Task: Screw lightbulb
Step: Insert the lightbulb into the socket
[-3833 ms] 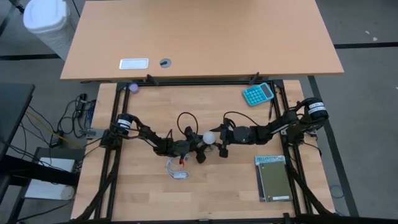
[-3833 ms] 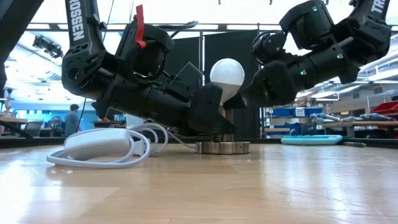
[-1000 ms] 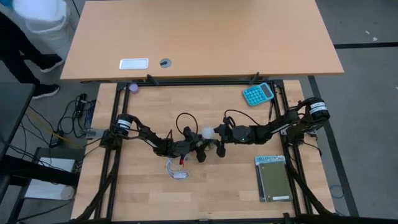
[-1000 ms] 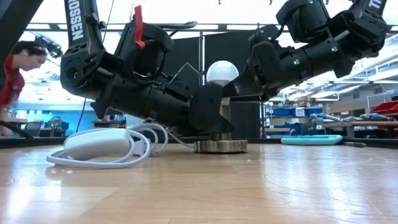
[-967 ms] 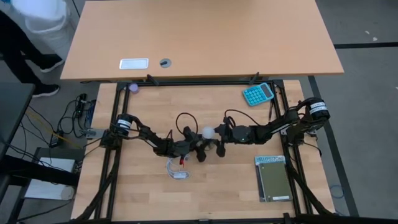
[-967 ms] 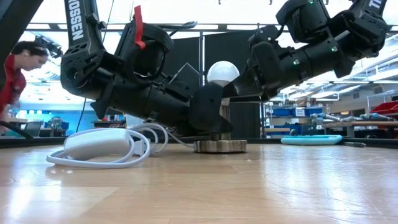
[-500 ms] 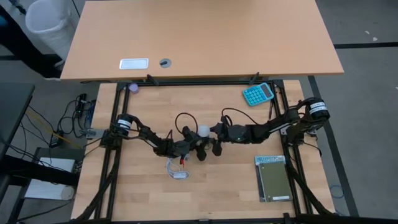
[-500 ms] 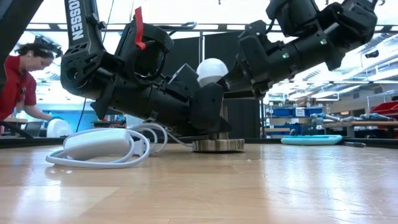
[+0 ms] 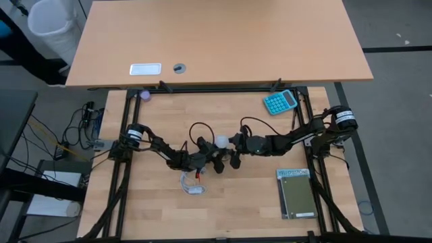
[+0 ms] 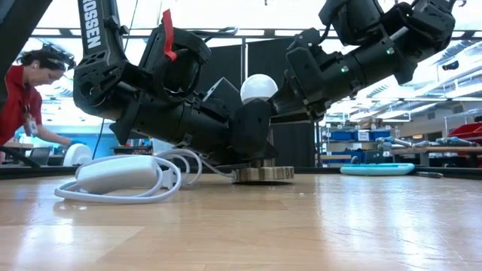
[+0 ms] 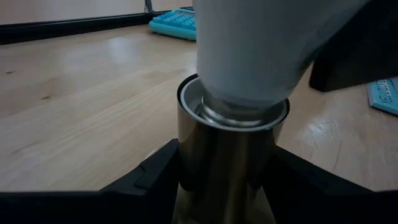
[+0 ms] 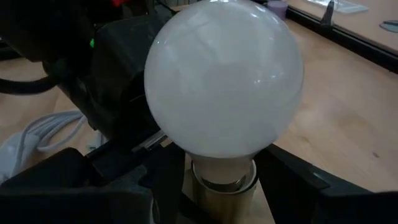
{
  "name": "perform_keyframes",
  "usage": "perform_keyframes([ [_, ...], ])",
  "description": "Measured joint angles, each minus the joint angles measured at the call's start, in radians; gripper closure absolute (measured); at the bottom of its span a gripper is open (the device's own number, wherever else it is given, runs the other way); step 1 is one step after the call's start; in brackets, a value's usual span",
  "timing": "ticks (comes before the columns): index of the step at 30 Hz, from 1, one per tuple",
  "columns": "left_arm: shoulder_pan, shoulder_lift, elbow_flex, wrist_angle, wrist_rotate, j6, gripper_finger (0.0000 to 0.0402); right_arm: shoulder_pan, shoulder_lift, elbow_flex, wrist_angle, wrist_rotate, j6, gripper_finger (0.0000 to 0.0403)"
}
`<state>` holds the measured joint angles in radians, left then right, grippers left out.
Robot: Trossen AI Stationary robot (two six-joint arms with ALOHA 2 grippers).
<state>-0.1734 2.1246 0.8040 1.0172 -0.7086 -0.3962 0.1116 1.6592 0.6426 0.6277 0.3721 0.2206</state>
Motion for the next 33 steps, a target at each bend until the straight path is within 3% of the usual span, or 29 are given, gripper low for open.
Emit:
perform_keyframes([
  [4, 0.000, 0.000, 0.000, -0.002, 0.000, 0.003, 0.0196, 0.000, 0.050, -0.001, 0.052, -0.042, -0.036, 0.0201],
  [9, -0.005, 0.000, -0.001, -0.008, 0.000, 0.007, 0.0196, -0.001, 0.080, 0.000, 0.082, -0.071, -0.042, 0.0163],
  [18, -0.012, 0.000, 0.001, -0.013, -0.001, 0.020, 0.0196, 0.000, 0.017, 0.003, -0.062, -0.100, -0.083, 0.0095],
  [33, -0.018, 0.000, 0.000, -0.018, 0.007, 0.026, 0.0196, -0.061, -0.030, -0.003, -0.206, -0.159, -0.162, 0.0089],
])
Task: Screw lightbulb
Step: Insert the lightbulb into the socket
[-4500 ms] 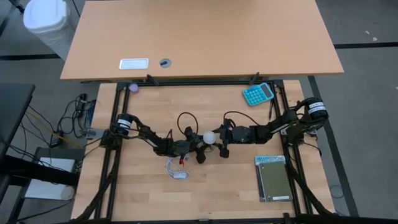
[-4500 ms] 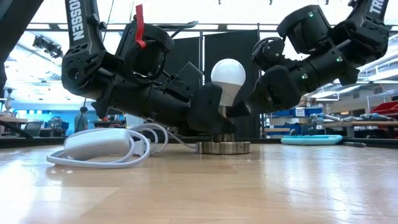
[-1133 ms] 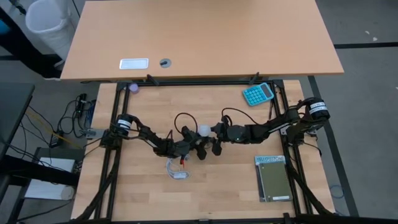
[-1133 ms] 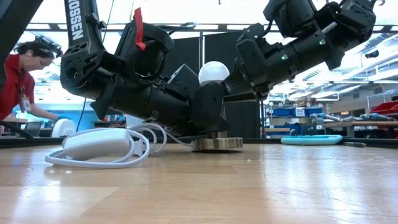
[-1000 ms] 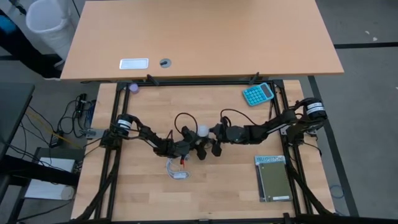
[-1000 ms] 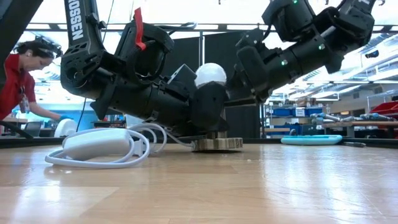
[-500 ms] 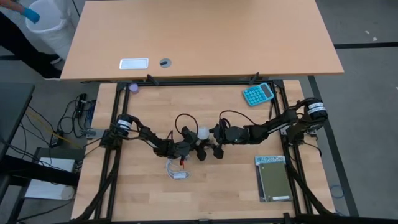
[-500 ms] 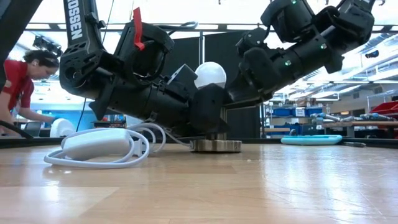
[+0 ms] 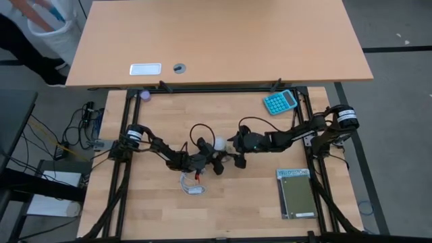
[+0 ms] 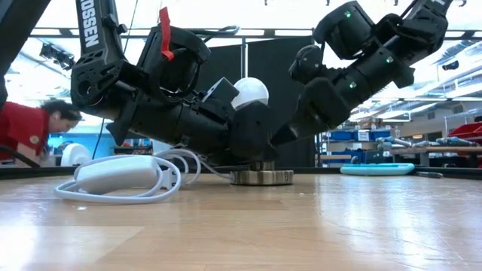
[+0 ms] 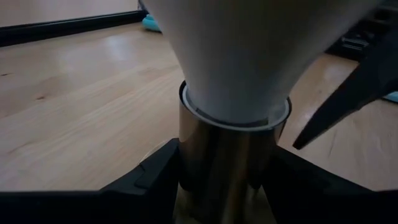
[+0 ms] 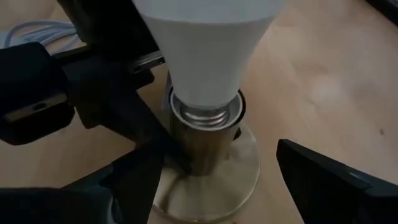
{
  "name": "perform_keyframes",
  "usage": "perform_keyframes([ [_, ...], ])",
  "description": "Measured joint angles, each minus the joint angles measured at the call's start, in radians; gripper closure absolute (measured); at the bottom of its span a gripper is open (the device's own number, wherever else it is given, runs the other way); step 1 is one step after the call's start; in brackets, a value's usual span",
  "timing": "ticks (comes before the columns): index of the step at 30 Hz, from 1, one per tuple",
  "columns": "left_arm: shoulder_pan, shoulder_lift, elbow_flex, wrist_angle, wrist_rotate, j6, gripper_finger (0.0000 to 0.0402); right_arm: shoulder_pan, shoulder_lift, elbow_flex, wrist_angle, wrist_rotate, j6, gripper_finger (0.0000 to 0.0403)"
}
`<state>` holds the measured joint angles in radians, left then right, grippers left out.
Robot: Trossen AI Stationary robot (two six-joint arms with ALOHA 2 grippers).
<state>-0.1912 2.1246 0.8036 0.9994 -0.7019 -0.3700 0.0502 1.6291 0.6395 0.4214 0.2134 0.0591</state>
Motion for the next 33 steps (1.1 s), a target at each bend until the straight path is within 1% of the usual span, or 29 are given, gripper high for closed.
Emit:
perform_keyframes([
  [6, -0.001, -0.001, 0.000, -0.006, 0.013, 0.003, 0.0196, 0.021, -0.023, 0.000, 0.007, -0.004, -0.021, 0.0093],
  [8, -0.001, -0.001, 0.000, -0.006, 0.019, 0.010, 0.0196, 0.022, -0.032, 0.000, 0.033, -0.027, -0.039, 0.0094],
  [10, -0.001, -0.001, 0.000, -0.007, 0.033, 0.034, 0.0196, 0.021, -0.040, 0.000, 0.067, -0.076, -0.059, 0.0094],
  [16, -0.001, -0.002, 0.000, -0.001, 0.117, 0.085, 0.0196, -0.029, -0.027, 0.000, 0.081, -0.170, -0.076, 0.0094],
  [19, -0.001, -0.002, 0.000, 0.000, 0.145, 0.097, 0.0196, -0.032, -0.027, 0.001, 0.129, -0.196, -0.071, 0.0094],
  [23, -0.001, -0.002, 0.000, 0.001, 0.147, 0.093, 0.0196, -0.016, -0.027, 0.001, 0.159, -0.198, -0.071, 0.0095],
  [26, -0.001, -0.002, 0.000, 0.002, 0.146, 0.084, 0.0196, -0.003, -0.013, 0.001, 0.170, -0.172, -0.061, 0.0095],
  [29, -0.001, -0.002, 0.000, 0.004, 0.147, 0.083, 0.0196, 0.009, 0.020, 0.003, 0.220, -0.143, -0.053, 0.0096],
  [33, -0.001, -0.002, 0.000, 0.004, 0.146, 0.082, 0.0196, 0.020, 0.078, 0.002, 0.322, -0.132, -0.043, 0.0102],
])
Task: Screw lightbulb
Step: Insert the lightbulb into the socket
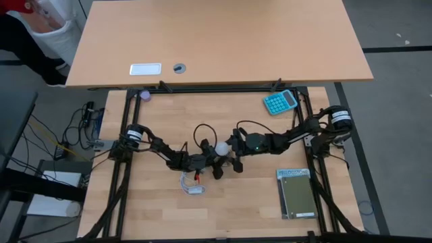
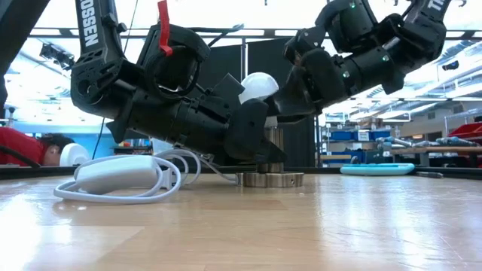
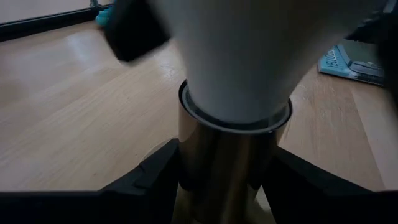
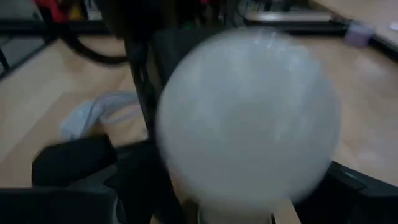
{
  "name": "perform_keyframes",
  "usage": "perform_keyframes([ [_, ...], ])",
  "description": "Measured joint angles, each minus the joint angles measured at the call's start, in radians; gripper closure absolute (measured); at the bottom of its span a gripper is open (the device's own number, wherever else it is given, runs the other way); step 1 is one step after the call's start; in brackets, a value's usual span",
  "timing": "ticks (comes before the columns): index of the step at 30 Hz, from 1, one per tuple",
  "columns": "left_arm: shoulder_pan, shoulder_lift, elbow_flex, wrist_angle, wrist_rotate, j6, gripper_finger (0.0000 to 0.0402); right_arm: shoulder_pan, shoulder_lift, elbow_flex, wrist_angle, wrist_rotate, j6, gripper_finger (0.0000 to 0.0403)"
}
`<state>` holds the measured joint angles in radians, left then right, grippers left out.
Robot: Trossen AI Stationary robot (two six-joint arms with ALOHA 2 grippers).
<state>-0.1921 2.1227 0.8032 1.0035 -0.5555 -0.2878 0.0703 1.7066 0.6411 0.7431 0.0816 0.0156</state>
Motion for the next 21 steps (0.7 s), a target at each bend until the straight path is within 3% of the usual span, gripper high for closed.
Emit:
perform_keyframes([
  [12, 0.000, 0.000, 0.000, 0.000, 0.000, -0.005, 0.0196, 0.000, 0.044, 0.000, 0.066, 0.027, 0.009, 0.0199],
  [21, -0.001, 0.001, 0.000, -0.002, -0.039, -0.035, 0.0196, 0.003, 0.043, 0.000, 0.052, 0.078, 0.043, 0.0203],
])
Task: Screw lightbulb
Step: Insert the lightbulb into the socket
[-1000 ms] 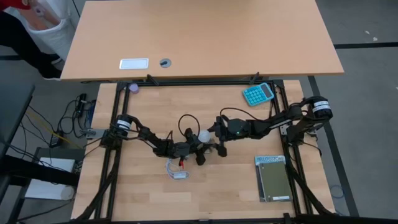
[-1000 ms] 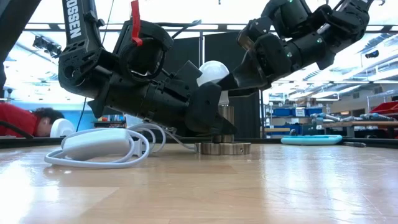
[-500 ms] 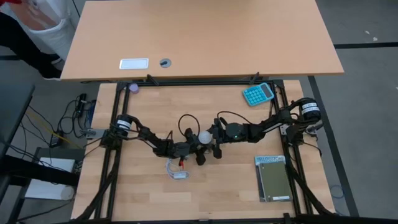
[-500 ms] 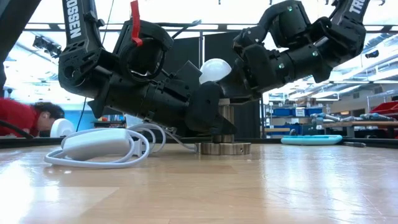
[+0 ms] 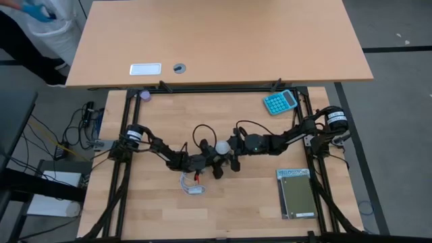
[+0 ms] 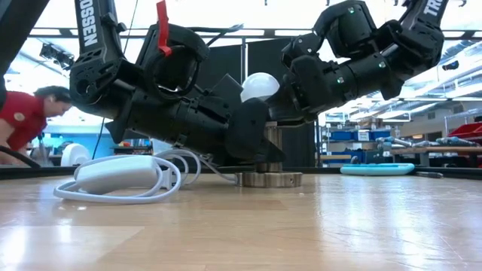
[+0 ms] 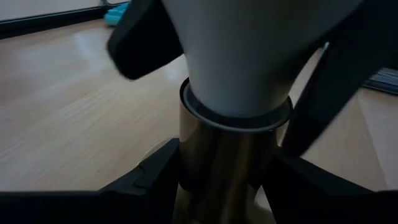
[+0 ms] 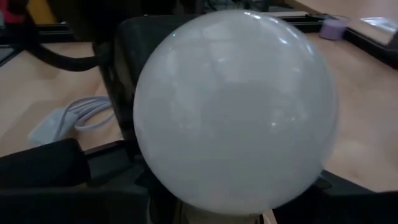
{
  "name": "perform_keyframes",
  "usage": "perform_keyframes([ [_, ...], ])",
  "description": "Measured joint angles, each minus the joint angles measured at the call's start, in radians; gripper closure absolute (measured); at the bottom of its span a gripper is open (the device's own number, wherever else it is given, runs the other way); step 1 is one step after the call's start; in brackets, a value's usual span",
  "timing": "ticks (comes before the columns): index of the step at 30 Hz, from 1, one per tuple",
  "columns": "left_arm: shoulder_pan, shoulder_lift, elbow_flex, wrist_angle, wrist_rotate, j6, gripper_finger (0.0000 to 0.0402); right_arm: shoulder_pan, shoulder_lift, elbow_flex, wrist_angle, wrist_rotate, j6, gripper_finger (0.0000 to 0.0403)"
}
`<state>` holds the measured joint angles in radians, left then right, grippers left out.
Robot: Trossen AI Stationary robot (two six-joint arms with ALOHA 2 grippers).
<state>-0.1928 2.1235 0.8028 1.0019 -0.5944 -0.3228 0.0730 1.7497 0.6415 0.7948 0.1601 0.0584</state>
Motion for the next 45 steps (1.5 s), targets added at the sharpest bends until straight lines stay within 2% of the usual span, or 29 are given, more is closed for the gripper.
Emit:
perform_keyframes([
  [12, 0.000, 0.002, 0.015, -0.027, -0.120, -0.052, 0.0196, 0.035, 0.000, 0.002, -0.002, 0.154, 0.094, 0.0206],
  [18, -0.001, 0.002, 0.094, -0.169, -0.153, -0.057, 0.0196, 0.037, -0.001, 0.047, -0.089, 0.183, 0.177, 0.0207],
  [21, -0.009, 0.002, 0.123, -0.230, -0.207, -0.081, 0.0196, 0.046, -0.001, 0.060, -0.135, 0.207, 0.198, 0.0207],
  [27, -0.026, 0.002, 0.127, -0.263, -0.287, -0.133, 0.0196, 0.084, -0.001, 0.056, -0.156, 0.344, 0.202, 0.0214],
  [32, -0.025, 0.002, 0.127, -0.272, -0.298, -0.160, 0.0196, 0.084, -0.001, 0.057, -0.139, 0.340, 0.187, 0.0222],
  [36, -0.025, 0.002, 0.127, -0.263, -0.294, -0.156, 0.0196, 0.074, -0.001, 0.057, -0.134, 0.289, 0.167, 0.0219],
  [40, -0.026, 0.002, 0.127, -0.258, -0.285, -0.155, 0.0196, 0.058, -0.001, 0.057, -0.135, 0.214, 0.157, 0.0198],
  [45, -0.026, 0.002, 0.127, -0.257, -0.279, -0.154, 0.0196, 0.037, -0.001, 0.058, -0.158, 0.186, 0.167, 0.0158],
])
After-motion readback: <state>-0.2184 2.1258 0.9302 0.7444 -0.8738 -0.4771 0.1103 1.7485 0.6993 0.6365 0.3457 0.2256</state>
